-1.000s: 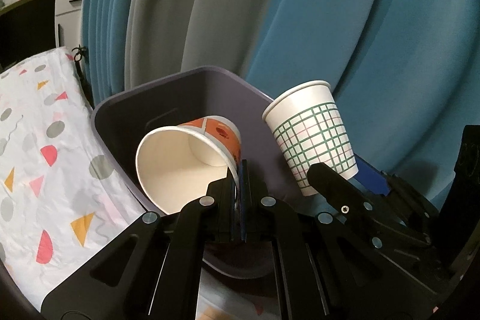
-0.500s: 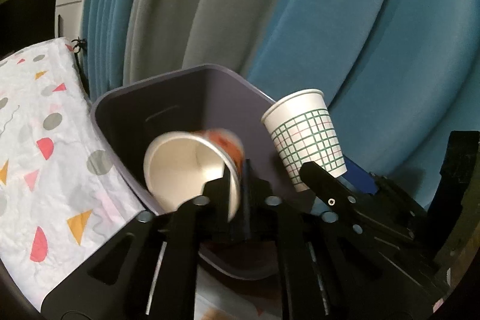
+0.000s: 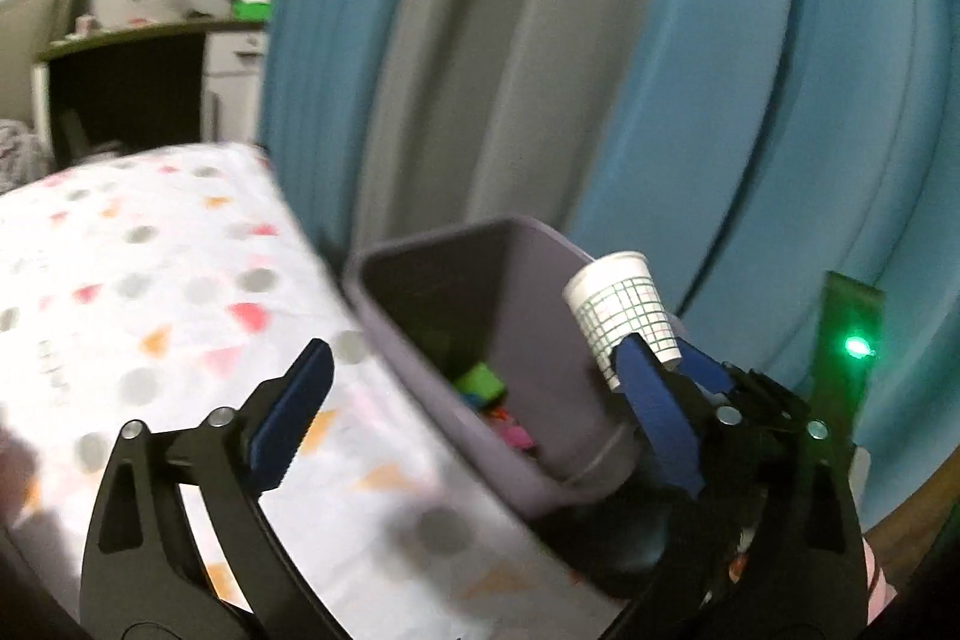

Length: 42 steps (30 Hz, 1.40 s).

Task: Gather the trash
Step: 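Open both tools to drop the cups into the bin, then move both tools back over the table toward the remaining trash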

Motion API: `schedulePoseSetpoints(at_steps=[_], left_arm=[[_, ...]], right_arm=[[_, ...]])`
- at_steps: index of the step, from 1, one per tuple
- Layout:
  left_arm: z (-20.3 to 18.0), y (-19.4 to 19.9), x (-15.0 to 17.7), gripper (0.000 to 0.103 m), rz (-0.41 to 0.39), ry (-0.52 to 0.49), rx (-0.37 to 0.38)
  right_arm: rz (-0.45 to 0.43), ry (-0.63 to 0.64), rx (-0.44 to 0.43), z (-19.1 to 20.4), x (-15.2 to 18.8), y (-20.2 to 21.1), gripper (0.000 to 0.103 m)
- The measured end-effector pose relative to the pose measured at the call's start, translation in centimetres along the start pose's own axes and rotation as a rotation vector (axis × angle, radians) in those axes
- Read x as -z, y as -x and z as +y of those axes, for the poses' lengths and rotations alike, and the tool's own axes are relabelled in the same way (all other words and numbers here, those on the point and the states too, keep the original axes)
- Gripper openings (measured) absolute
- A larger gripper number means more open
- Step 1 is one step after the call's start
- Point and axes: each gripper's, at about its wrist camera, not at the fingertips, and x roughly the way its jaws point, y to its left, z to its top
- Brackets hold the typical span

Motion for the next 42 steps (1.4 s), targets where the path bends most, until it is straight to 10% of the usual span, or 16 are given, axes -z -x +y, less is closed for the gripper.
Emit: schedulePoseSetpoints(at_steps=[17, 28, 42], left_arm=[[5.7, 12.5, 2.9, 0.097, -0.158, 0.073, -0.232], [9.8, 19.4, 5.5, 0.097, -0.208, 0.108, -0.359], [19.5, 30.1, 10.2, 0.097, -0.260, 0.232, -0.618]], right_arm=[[-0.117, 0.030, -0.023, 2.8, -1.5, 5.5, 0.069], [-0.210, 0.061, -0.207, 9.2, 0.9, 13.0, 0.081], [-0.109, 0.193, -0.407, 21.4, 6.0, 15.1, 0.084]])
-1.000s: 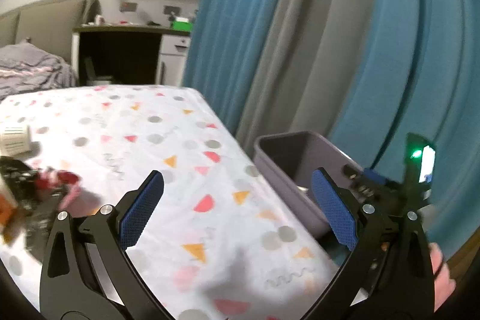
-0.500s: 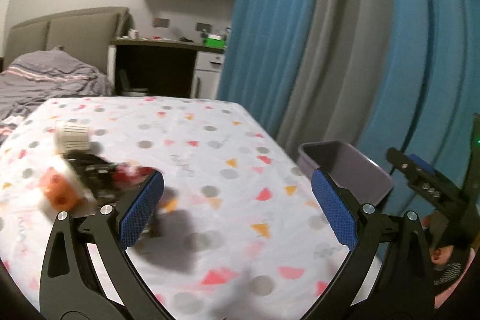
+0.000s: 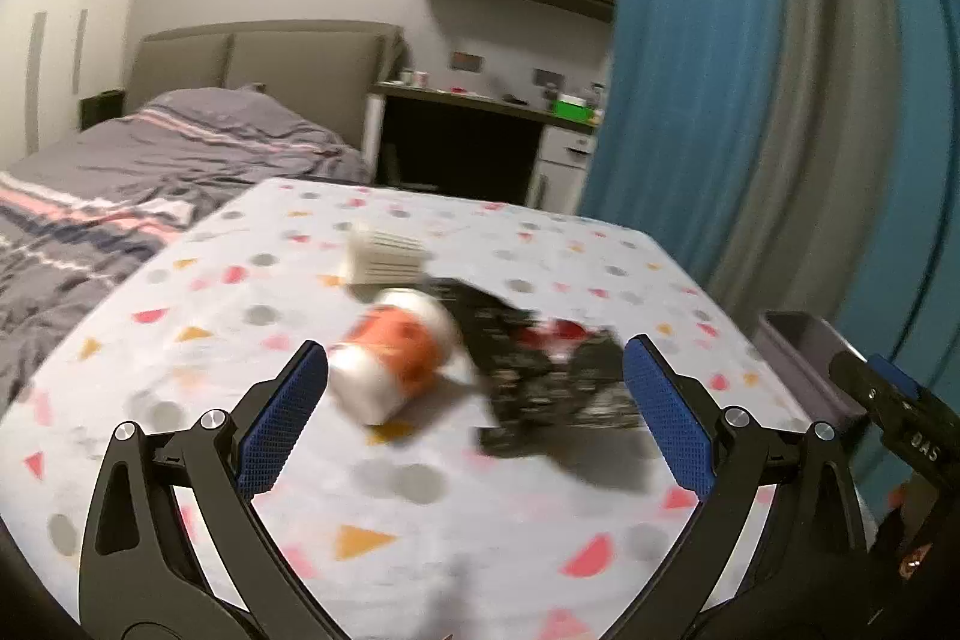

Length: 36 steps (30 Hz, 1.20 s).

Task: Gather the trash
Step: 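Move both tools back over the table toward the remaining trash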

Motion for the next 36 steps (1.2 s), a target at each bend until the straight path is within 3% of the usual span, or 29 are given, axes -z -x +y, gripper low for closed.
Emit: schedulePoseSetpoints(at_steps=[10, 21, 30, 36], left_arm=[[6.9, 2.1, -0.2, 0.097, -0.039, 0.061, -0.118], [10.4, 2.3, 0.3, 0.097, -0.030, 0.089, -0.141], [10.0, 0.7, 0.1, 0.097, 0.002, 0.041, -0.083], [9.3, -0.9, 0.3, 0.097, 0.037, 0.012, -0.038]], right_arm=[[0.120, 0.078, -0.106, 7.9, 2.3, -3.7, 0.084], [0.214, 0.073, -0.128, 12.0, 2.6, -9.0, 0.084], [0.269, 0.054, -0.121, 12.9, 2.7, -11.8, 0.061], [0.284, 0.046, -0.129, 12.4, 2.7, -12.2, 0.023]])
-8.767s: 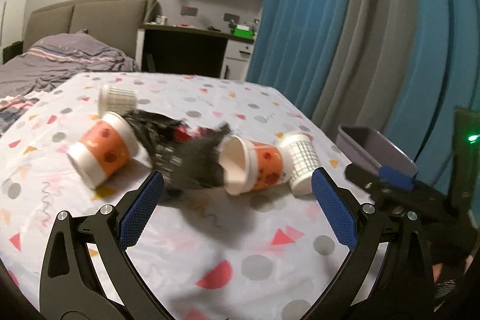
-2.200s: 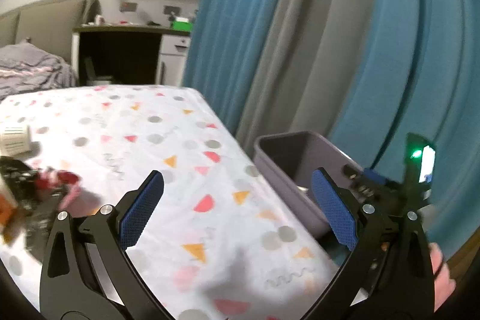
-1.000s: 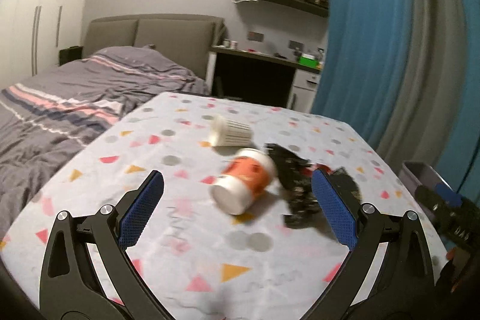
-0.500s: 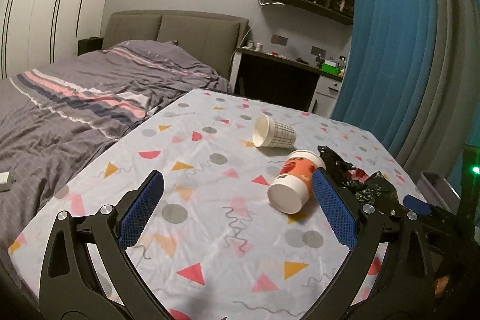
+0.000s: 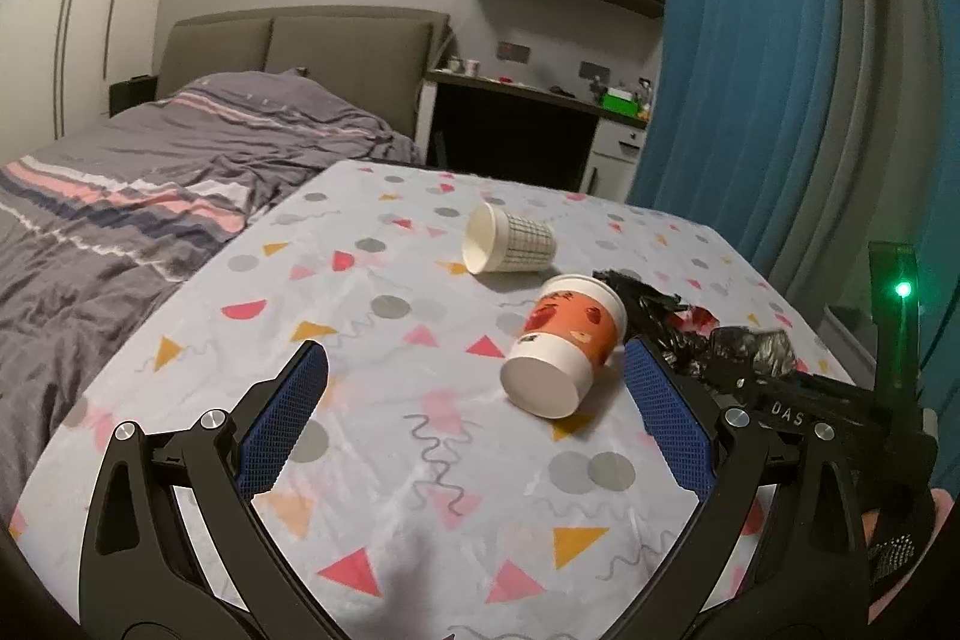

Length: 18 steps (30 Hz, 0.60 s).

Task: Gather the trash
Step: 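Move both tools back over the table toward the remaining trash, then grasp the black plastic bag with the right tool while the left tool grasps the orange cup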

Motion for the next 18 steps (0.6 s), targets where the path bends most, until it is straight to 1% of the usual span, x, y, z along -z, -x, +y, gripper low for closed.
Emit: schedulePoseSetpoints(at_steps=[1, 2, 4, 8, 12, 15, 18], left_arm=[[-0.2, -0.3, 0.0, 0.097, 0.008, -0.005, 0.007], [-0.4, -0.6, 0.1, 0.097, 0.013, -0.009, 0.013], [-0.7, -1.3, 0.2, 0.097, 0.031, -0.020, 0.043], [-1.4, -3.3, 0.1, 0.097, 0.090, -0.028, 0.090], [-2.3, -5.1, -0.2, 0.097, 0.132, -0.035, 0.140], [-3.2, -6.6, -0.5, 0.097, 0.163, -0.058, 0.162], [-3.8, -8.3, -0.7, 0.097, 0.197, -0.078, 0.158]], right_arm=[[-0.003, 0.002, -0.002, -0.2, 0.0, 0.1, 0.016], [-0.006, 0.001, -0.004, -0.3, 0.0, 0.3, 0.013], [-0.027, -0.004, -0.008, -0.7, 0.0, 1.0, 0.011], [-0.080, 0.000, -0.012, -1.3, -0.1, 3.0, 0.011], [-0.129, 0.004, 0.000, -2.3, 0.0, 4.9, 0.011], [-0.144, -0.011, -0.004, -3.2, 0.3, 6.0, 0.011], [-0.153, -0.022, -0.010, -3.9, 0.4, 6.8, 0.011]])
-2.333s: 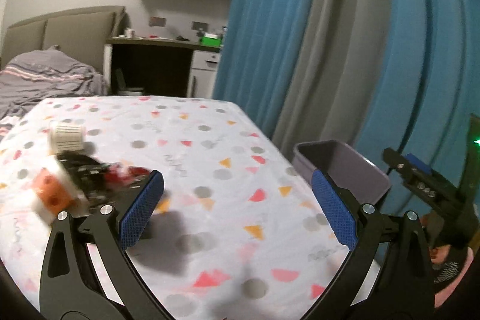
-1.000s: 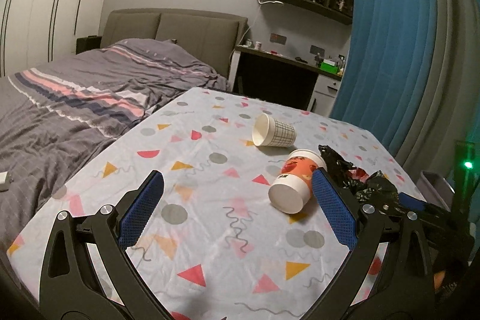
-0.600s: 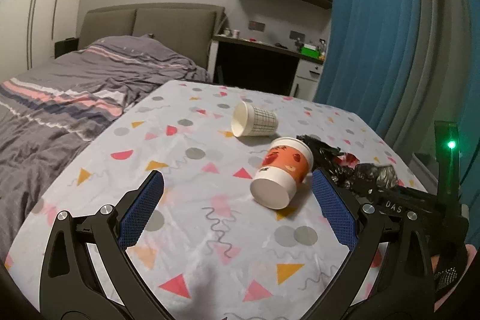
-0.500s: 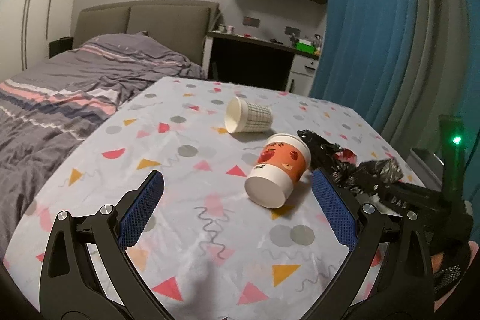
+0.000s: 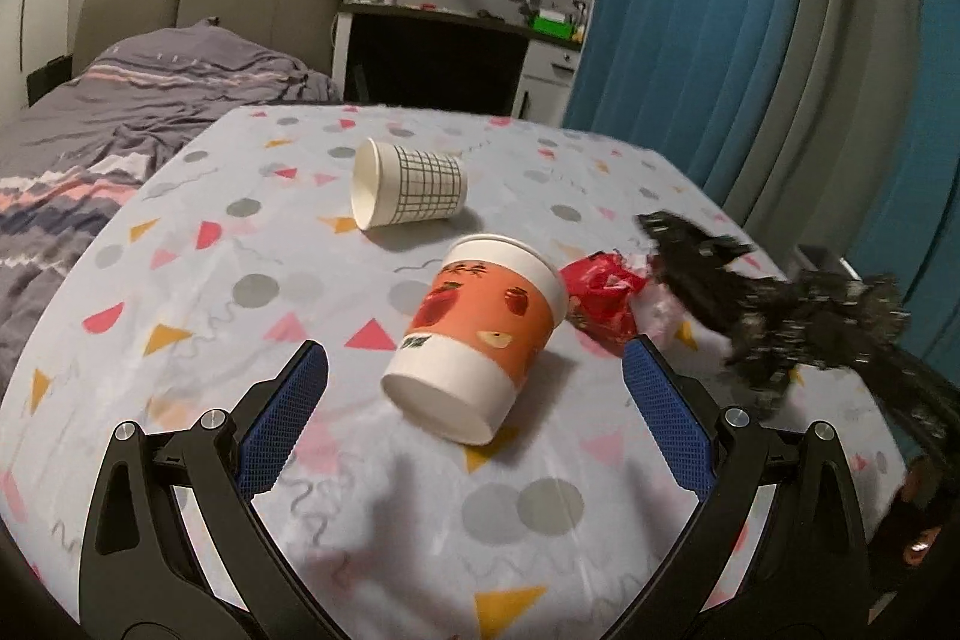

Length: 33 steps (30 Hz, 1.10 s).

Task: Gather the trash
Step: 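Grasp the black plastic bag with the right tool while the left tool grasps the orange cup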

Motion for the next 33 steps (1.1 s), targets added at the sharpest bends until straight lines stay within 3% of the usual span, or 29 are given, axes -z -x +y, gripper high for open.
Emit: schedulePoseSetpoints(at_steps=[7, 15, 23, 33], left_arm=[[0.4, -3.2, -0.1, 0.095, 0.089, 0.000, -0.021], [0.5, -4.5, -0.3, 0.069, 0.139, 0.005, 0.002], [0.1, -4.3, -0.3, 0.061, 0.122, -0.019, 0.014], [-0.7, -1.5, 0.3, 0.059, 0.044, 0.023, 0.052]], right_arm=[[-0.025, -0.002, -0.004, -1.2, 0.1, 1.3, 0.011], [-0.020, -0.012, -0.015, -1.7, 0.3, 1.4, 0.011], [-0.023, -0.016, -0.019, -1.8, 0.4, 1.5, 0.011], [-0.037, -0.015, -0.014, -2.1, 0.5, 2.6, 0.011]])
